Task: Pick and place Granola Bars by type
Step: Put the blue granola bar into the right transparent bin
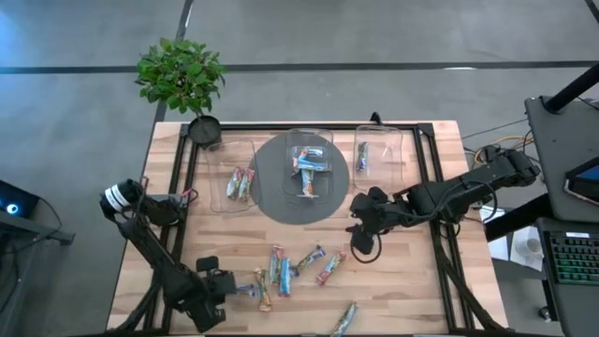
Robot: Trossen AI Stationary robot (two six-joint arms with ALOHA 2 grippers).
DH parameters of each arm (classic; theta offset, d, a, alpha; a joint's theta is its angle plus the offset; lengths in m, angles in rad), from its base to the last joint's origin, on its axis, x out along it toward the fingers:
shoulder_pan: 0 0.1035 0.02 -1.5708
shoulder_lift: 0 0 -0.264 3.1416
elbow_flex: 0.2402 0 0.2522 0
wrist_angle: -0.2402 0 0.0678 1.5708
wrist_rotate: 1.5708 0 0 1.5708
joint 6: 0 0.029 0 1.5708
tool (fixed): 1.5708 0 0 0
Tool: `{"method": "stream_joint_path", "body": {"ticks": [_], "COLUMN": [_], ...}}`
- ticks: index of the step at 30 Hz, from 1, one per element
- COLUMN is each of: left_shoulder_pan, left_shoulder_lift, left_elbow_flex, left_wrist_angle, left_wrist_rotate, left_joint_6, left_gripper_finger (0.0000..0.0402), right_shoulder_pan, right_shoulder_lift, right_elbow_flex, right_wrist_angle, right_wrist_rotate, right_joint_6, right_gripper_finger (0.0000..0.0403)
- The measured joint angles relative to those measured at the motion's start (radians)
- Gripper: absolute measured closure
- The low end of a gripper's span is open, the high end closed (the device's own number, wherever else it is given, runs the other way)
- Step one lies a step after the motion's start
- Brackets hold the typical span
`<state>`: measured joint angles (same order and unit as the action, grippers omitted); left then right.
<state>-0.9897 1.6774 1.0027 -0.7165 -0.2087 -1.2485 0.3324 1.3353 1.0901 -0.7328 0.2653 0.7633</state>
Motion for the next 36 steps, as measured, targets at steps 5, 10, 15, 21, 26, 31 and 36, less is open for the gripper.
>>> {"method": "stream_joint_path", "body": {"ticks": [5, 10, 15, 21, 26, 31, 36], "left_shoulder_pan": [0.033, 0.166, 0.387, 0.559, 0.623, 0.646, 0.682], "left_shoulder_lift": [-0.16, -0.292, -0.32, -0.321, -0.298, -0.231, -0.154], "left_elbow_flex": [0.004, 0.005, 0.01, 0.034, 0.051, 0.077, 0.144], "left_wrist_angle": [-0.11, -0.155, -0.069, 0.125, 0.211, 0.3, 0.313], "left_wrist_rotate": [-0.211, -0.392, -0.404, -0.376, -0.311, -0.272, -0.273], "left_joint_6": [-0.124, -0.029, 0.261, 0.577, 0.694, 0.763, 0.788], "left_gripper_finger": [0.0344, 0.0345, 0.0345, 0.0345, 0.0345, 0.0345, 0.0345], "right_shoulder_pan": [-0.036, -0.117, -0.174, -0.178, -0.179, -0.197, -0.194], "right_shoulder_lift": [0.003, 0.003, 0.019, 0.05, 0.054, 0.061, 0.085], "right_elbow_flex": [0.0, 0.0, 0.0, 0.0, -0.001, -0.001, -0.001], "right_wrist_angle": [0.126, 0.307, 0.419, 0.419, 0.443, 0.52, 0.521], "right_wrist_rotate": [-0.072, -0.179, -0.257, -0.273, -0.2, -0.164, -0.169], "right_joint_6": [0.065, 0.103, 0.12, 0.127, 0.126, 0.127, 0.133], "right_gripper_finger": [0.0193, 0.0193, 0.0193, 0.0193, 0.0192, 0.0168, 0.0126]}}
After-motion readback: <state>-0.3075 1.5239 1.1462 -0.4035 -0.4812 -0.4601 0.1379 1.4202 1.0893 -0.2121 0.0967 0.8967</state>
